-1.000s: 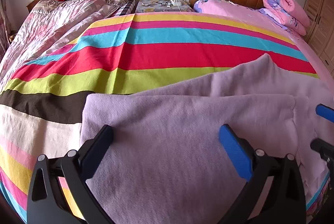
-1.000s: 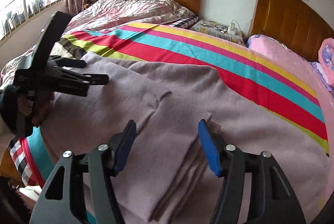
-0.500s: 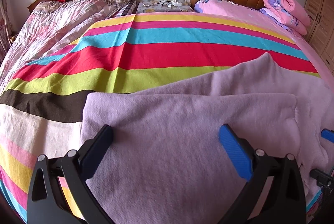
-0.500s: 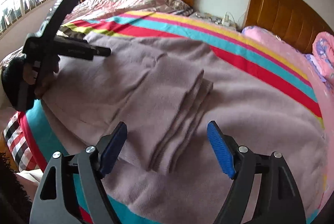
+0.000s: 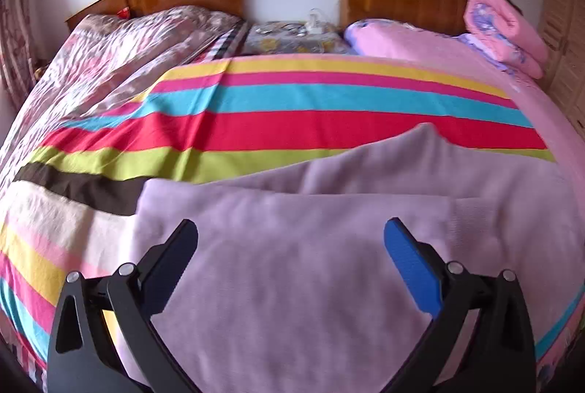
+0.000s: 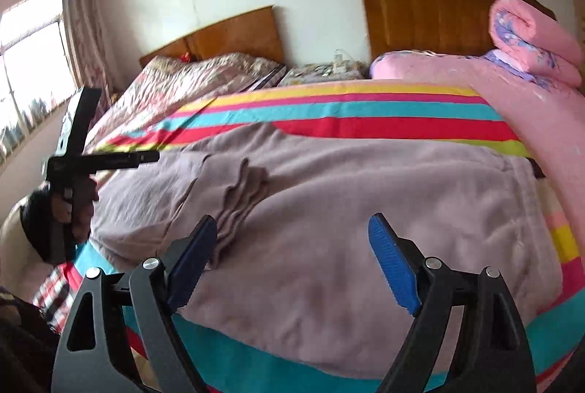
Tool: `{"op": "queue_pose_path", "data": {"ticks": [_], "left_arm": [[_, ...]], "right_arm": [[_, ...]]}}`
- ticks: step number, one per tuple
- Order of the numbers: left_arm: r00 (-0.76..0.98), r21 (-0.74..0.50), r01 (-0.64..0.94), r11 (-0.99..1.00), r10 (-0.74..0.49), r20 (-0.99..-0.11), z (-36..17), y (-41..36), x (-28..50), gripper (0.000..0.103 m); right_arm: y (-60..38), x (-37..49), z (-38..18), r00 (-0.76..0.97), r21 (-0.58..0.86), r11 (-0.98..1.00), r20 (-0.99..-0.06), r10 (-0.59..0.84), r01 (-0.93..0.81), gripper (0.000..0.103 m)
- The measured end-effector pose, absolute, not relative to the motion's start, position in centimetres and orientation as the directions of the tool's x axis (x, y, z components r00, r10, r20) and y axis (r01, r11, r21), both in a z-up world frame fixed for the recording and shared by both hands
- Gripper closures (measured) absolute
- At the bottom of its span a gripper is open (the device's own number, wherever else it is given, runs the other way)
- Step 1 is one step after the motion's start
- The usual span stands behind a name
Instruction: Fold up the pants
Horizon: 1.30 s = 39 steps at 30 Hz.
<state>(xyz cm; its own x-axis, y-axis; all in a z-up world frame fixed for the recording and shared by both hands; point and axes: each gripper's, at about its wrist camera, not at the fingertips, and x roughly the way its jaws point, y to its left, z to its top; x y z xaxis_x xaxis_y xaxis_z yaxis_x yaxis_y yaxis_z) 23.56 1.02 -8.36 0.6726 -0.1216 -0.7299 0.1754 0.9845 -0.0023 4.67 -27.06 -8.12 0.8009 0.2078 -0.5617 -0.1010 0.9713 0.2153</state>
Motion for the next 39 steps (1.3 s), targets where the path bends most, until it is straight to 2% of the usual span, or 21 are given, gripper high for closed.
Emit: {"op": "queue_pose_path", "data": {"ticks": [3,6,11,14,25,28,33,37,39], "left_arm": [[0.648,-0.013,0.327,0.945,-0.234,-0.725,-8.1,-4.0,21.8,0.001],[0.617,-0.009,0.414,0.91,-0.288,-0.733,-9.1,-7.6,20.7,0.001],[0.54,0.024,0.444,0.896,-0.246,-0.805,-13.1,-10.2,21.0,0.001],[0.543,0.01,0.447,0.894,-0.263,-0.797,-14.1,-9.7,20.9,0.001],[0.556,0.014,0.451,0.892,-0.269,-0.786,-14.4,-9.2,20.7,0.001],[0.559,0.015,0.452,0.892,-0.27,-0.784,-14.4,-9.3,20.7,0.001],[0.56,0.017,0.453,0.891,-0.27,-0.783,-14.4,-9.3,20.8,0.001],[0.559,0.016,0.452,0.892,-0.27,-0.784,-14.5,-9.3,20.8,0.001],[0.56,0.018,0.449,0.893,-0.266,-0.785,-14.5,-9.4,20.8,0.001]], "right_arm": [[-32.9,1.3,-8.5,0.839,0.332,0.942,-0.526,0.139,0.052,0.019],[-37.9,-2.0,-9.9,0.843,0.451,0.875,-0.528,0.103,0.176,0.019],[-42.1,-3.7,-12.6,0.798,0.523,0.792,-0.597,0.077,0.315,0.019],[-43.2,-2.5,-13.4,0.776,0.566,0.761,-0.616,0.135,0.318,0.02],[-43.1,0.6,-13.9,0.7,0.58,0.764,-0.669,0.25,0.282,0.021],[-43.4,-0.1,-14.0,0.708,0.625,0.734,-0.643,0.291,0.265,0.024],[-44.9,0.1,-14.6,0.774,0.677,0.676,-0.582,0.249,0.292,0.028],[-43.4,0.2,-14.1,0.686,0.627,0.74,-0.651,0.325,0.245,0.031],[-43.9,0.1,-14.2,0.696,0.624,0.739,-0.648,0.308,0.254,0.039]]}}
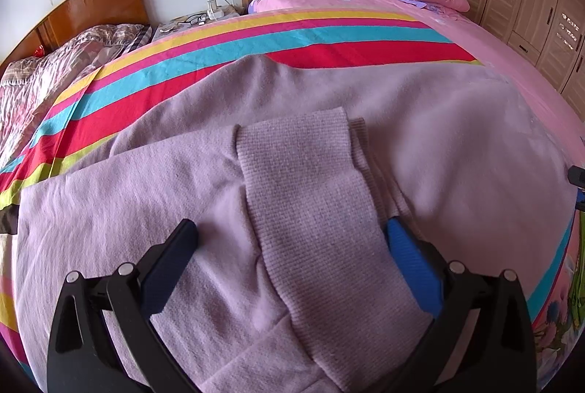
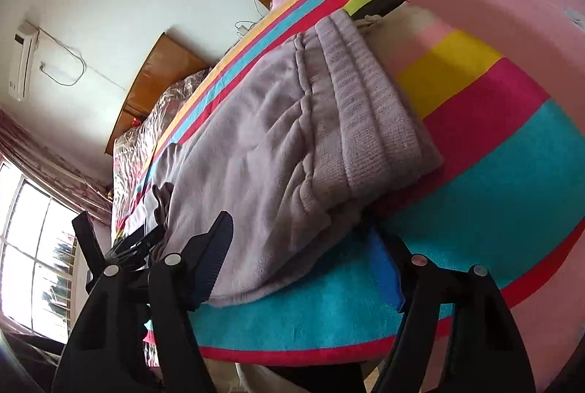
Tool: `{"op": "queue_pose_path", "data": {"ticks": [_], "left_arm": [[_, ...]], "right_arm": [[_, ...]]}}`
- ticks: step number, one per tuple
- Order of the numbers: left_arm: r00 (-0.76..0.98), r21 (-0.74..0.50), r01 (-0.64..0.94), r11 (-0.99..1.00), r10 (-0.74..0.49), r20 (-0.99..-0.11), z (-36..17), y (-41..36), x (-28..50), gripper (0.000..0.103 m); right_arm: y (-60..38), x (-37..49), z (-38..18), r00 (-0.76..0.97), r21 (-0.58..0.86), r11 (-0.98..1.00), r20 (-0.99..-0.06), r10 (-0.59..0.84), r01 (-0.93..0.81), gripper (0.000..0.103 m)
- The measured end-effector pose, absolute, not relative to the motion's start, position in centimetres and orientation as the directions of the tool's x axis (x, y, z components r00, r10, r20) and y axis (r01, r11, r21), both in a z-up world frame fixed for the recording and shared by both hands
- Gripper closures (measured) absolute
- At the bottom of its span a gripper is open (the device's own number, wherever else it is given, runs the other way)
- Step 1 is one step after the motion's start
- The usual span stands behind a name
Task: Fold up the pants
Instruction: 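Grasp the edge of the folded sweatpants stack with the right tool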
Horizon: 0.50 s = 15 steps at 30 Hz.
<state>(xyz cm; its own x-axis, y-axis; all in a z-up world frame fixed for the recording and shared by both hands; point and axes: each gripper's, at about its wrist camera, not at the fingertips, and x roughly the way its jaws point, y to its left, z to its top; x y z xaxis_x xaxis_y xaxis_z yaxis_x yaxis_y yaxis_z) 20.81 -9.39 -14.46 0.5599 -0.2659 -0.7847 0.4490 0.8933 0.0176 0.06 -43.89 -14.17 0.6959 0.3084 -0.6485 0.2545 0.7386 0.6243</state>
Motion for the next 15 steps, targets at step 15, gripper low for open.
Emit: {"op": "queue_pose_path", "data": {"ticks": [15], "left_arm": [[0.566,0.053,0.445,0.894,-0.236,-0.79,-12.9,-9.9,20.0,0.001]], "right_arm": [[-44.3,-2.7,-14.8,0.819,0.68,0.66,-0.549,0.168,0.32,0.073]]}}
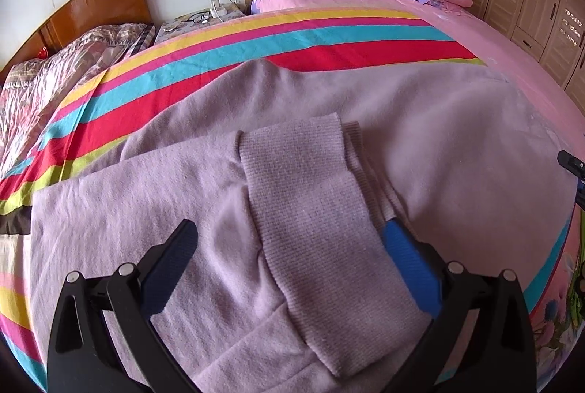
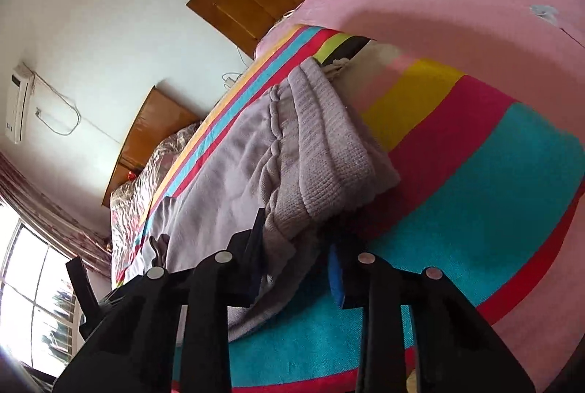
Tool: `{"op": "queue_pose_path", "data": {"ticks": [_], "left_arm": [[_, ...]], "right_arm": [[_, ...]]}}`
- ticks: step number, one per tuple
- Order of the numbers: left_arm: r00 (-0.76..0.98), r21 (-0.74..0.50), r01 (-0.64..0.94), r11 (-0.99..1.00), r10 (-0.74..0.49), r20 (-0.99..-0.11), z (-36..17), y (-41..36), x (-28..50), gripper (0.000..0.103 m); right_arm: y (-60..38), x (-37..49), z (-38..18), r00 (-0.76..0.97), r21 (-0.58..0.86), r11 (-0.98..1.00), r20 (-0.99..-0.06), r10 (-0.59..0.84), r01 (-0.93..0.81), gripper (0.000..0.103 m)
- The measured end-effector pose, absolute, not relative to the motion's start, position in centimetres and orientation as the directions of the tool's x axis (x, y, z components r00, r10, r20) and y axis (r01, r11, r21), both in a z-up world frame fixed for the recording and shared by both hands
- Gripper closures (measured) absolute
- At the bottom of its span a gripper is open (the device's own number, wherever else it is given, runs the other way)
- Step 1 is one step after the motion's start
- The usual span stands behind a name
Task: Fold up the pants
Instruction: 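Grasp the edge of the folded sweatpants stack with the right tool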
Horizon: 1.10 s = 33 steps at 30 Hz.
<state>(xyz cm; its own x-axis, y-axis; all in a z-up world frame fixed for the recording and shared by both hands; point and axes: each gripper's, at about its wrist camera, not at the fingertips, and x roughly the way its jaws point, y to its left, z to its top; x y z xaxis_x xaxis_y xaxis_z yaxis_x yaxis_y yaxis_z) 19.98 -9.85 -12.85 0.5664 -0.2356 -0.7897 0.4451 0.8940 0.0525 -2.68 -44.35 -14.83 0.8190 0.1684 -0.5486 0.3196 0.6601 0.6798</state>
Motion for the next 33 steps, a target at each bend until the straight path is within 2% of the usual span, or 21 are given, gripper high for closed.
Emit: {"op": "queue_pose_path", "data": {"ticks": [6,9,12,14,17,19,22,26,28,30,33], "left_arm": [[0.603,0.083,0.434,0.897,-0.22,-0.767,-11.5,-9.3,19.3,0.001],[0.566,0.109,0.42,0.901,-0.167,-0.807,-13.3,-9.5,20.0,0.001],[0.533,0.017,0.422,0.907,-0.232,-0.814,-13.9,-8.4,20.7,0.001],[0.49,0.004,0.411,0.912,-0.217,-0.844,-13.0,-8.4,21.4,0.002],[0.485,-0.149,0.444,0.884,-0.376,-0.789,-8.2,-9.6,23.5,0.001],[0.449,-0.2,0.501,0.842,-0.451,-0.771,-6.0,-12.4,25.9,0.001],[0.368,-0.17,0.58,0.797,-0.442,-0.818,-7.4,-18.2,29.5,0.001],[0.334,-0.086,0.604,0.792,-0.35,-0.875,-13.2,-23.5,32.8,0.002],[0.442,0.049,0.615,0.787,-0.293,-0.848,-14.4,-25.1,32.4,0.001],[0.424,0.007,0.588,0.809,-0.3,-0.855,-14.1,-25.2,33.1,0.001],[0.513,0.035,0.507,0.861,-0.269,-0.815,-12.4,-24.9,33.4,0.002]], "right_arm": [[-44.6,-2.7,-14.9,0.827,0.692,0.641,-0.54,0.156,0.331,0.073],[-44.6,-2.4,-15.4,0.828,0.709,0.613,-0.54,0.152,0.35,0.073],[-44.5,-2.4,-15.7,0.827,0.714,0.596,-0.544,0.143,0.366,0.073],[-44.3,-2.3,-15.7,0.824,0.706,0.603,-0.55,0.134,0.373,0.073],[-44.2,-2.3,-15.7,0.826,0.699,0.611,-0.549,0.128,0.371,0.073],[-44.2,-2.3,-15.9,0.828,0.703,0.608,-0.546,0.128,0.369,0.073],[-44.1,-2.4,-15.8,0.829,0.695,0.618,-0.546,0.123,0.366,0.073],[-44.2,-2.4,-16.0,0.83,0.696,0.62,-0.544,0.126,0.362,0.073],[-44.2,-2.4,-16.0,0.828,0.689,0.628,-0.546,0.124,0.361,0.073],[-44.2,-2.4,-15.9,0.829,0.685,0.636,-0.545,0.124,0.356,0.073],[-44.2,-2.3,-15.9,0.826,0.677,0.649,-0.548,0.129,0.347,0.073]]}}
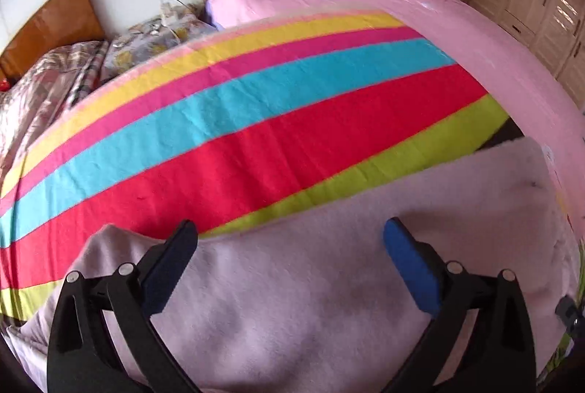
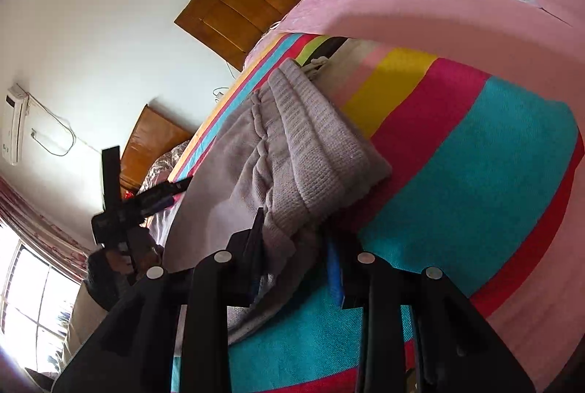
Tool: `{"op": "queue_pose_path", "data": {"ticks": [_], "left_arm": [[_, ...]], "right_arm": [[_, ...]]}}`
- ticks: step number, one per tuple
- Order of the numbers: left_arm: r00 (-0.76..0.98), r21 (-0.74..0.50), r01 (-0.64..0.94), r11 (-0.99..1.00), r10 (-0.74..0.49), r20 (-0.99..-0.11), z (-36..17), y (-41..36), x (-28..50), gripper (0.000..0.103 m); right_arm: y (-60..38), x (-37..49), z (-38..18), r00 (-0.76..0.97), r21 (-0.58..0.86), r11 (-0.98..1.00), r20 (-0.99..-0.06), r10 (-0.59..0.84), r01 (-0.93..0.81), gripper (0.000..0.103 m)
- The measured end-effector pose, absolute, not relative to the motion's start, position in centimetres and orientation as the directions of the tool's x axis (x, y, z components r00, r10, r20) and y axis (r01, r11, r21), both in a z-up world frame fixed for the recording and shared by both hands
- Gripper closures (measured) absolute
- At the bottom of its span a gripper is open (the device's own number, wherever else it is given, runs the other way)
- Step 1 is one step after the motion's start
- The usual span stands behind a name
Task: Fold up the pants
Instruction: 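Grasp the edge of the folded sweatpants stack with the right tool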
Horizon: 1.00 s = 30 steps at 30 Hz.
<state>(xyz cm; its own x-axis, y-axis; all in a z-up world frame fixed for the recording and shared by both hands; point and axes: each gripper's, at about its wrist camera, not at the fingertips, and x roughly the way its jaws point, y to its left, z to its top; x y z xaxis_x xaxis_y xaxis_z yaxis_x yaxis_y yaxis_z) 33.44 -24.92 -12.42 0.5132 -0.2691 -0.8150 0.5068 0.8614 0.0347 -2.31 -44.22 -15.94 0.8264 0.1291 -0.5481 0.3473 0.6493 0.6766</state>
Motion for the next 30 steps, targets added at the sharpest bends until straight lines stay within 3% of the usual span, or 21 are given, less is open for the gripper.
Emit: {"op": "queue_pose_path", "data": {"ticks": [4,9,12,17,20,23,30], "left_arm": [[0.493,0.022,0.599,0.801,-0.347,-0.798,-11.4,-28.7,31.2,0.001],[0.528,0.201,0.683,0.702,-0.284,-0.801,-14.3,-35.1,29.6,0.001],[0.468,0.107,0.661,0.743,-0.297,-0.833,-13.7,-35.3,31.1,0.001],[0.477,0.046,0.696,0.716,-0.415,-0.775,-11.3,-36.1,28.2,0.001],[0.49,0.134,0.725,0.676,-0.369,-0.79,-13.5,-38.3,27.7,0.001],[0.459,0.077,0.726,0.683,-0.398,-0.794,-13.9,-38.7,27.7,0.001],[0.444,-0.015,0.694,0.72,-0.444,-0.778,-10.3,-33.2,23.7,0.001]], "right_arm": [[-44.3,-2.1,-15.9,0.823,0.671,0.658,-0.552,0.136,0.341,0.073],[-44.3,-2.2,-15.9,0.825,0.673,0.659,-0.548,0.139,0.336,0.073],[-44.5,-2.2,-15.9,0.829,0.677,0.656,-0.542,0.136,0.334,0.073],[-44.0,-2.2,-15.8,0.829,0.665,0.672,-0.542,0.136,0.326,0.073],[-44.1,-2.1,-15.8,0.83,0.667,0.673,-0.54,0.142,0.319,0.073],[-44.1,-2.2,-15.9,0.832,0.672,0.67,-0.535,0.145,0.315,0.073],[-44.2,-2.2,-16.0,0.837,0.677,0.67,-0.526,0.151,0.305,0.073]]}}
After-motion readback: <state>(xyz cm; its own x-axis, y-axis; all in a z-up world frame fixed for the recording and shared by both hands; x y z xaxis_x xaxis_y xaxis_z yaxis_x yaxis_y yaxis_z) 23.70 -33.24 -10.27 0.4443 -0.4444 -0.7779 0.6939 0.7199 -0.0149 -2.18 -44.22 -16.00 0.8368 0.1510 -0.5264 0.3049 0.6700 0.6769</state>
